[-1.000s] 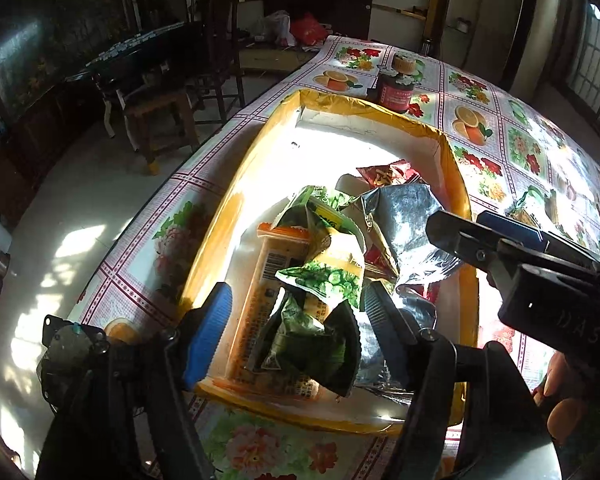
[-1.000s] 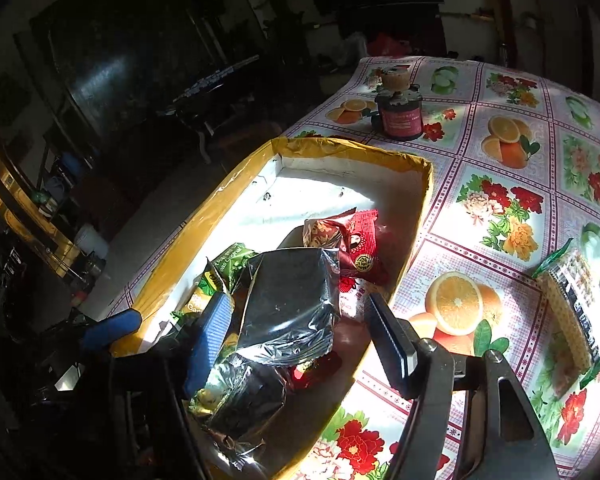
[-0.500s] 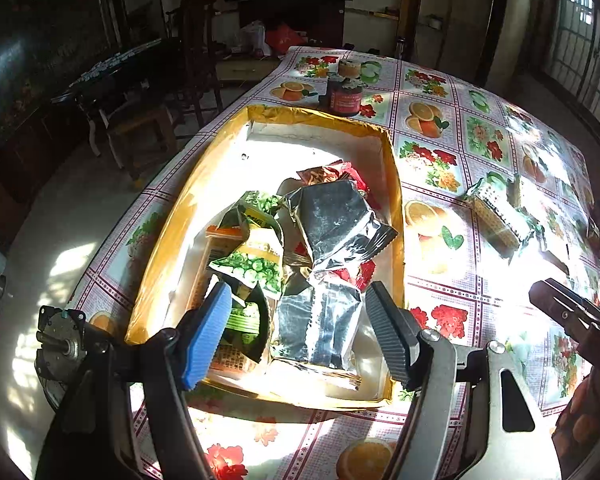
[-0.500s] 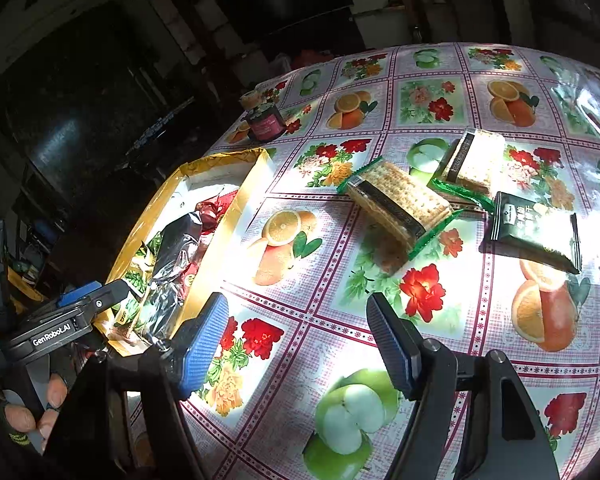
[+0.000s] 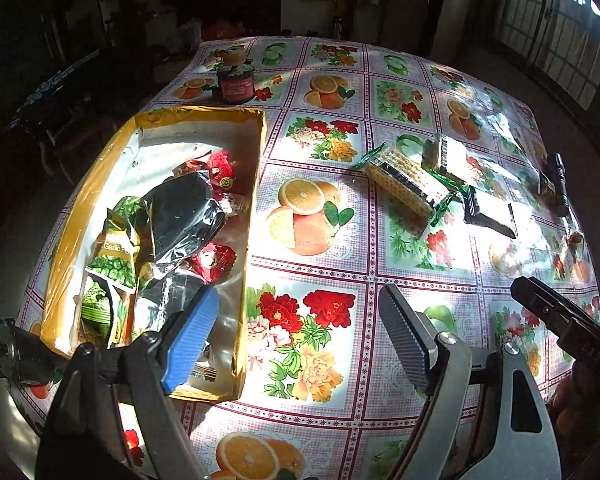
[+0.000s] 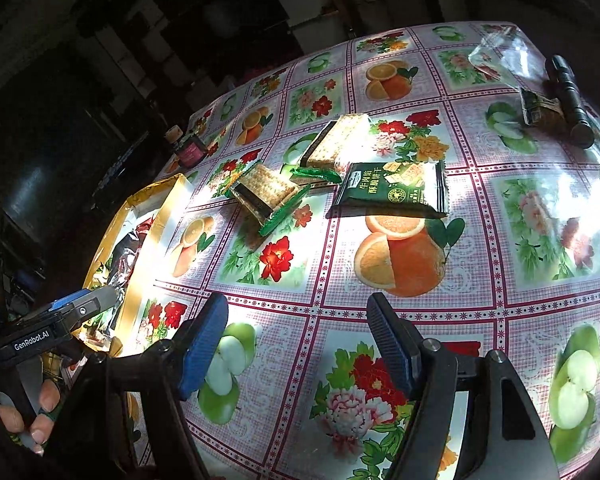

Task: Organize snacks
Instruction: 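Move both tools back to the snacks on the table, then grasp a long cracker packet with the left tool while the right tool grasps another cracker packet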

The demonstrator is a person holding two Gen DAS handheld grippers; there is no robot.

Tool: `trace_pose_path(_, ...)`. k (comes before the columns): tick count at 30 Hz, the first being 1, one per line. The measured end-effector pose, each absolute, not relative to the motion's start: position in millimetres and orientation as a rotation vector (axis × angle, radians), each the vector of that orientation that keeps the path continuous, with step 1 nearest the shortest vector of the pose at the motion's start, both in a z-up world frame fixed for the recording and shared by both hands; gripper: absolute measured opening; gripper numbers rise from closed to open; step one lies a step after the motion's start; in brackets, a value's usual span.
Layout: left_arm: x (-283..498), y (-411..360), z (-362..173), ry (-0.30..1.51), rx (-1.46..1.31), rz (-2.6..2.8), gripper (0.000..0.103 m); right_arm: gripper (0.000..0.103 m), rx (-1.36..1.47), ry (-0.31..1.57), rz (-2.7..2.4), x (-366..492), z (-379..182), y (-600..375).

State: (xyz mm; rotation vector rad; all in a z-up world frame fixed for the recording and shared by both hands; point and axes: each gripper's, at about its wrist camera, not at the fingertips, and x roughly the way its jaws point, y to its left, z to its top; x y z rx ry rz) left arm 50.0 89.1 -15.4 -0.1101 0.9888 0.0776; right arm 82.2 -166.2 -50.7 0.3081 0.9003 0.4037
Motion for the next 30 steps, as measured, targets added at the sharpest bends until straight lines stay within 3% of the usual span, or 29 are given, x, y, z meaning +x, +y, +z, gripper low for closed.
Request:
trace_pose_path(7,88,67,-25,1.037,-0.155,0.051,0.086,0.072,0.318,0.871,0.354,97,-47,-182)
trace_pose_path(21,204,55,-66,1.175,-0.542,0.133,0.086,0.072,0.307,0.772,0.252,175,-23,-179)
trace_pose_path(30,236,17,-73,1.151,-0.279,0.176,0.091,0.072,0.289,0.798,0.242,210,-31,-180)
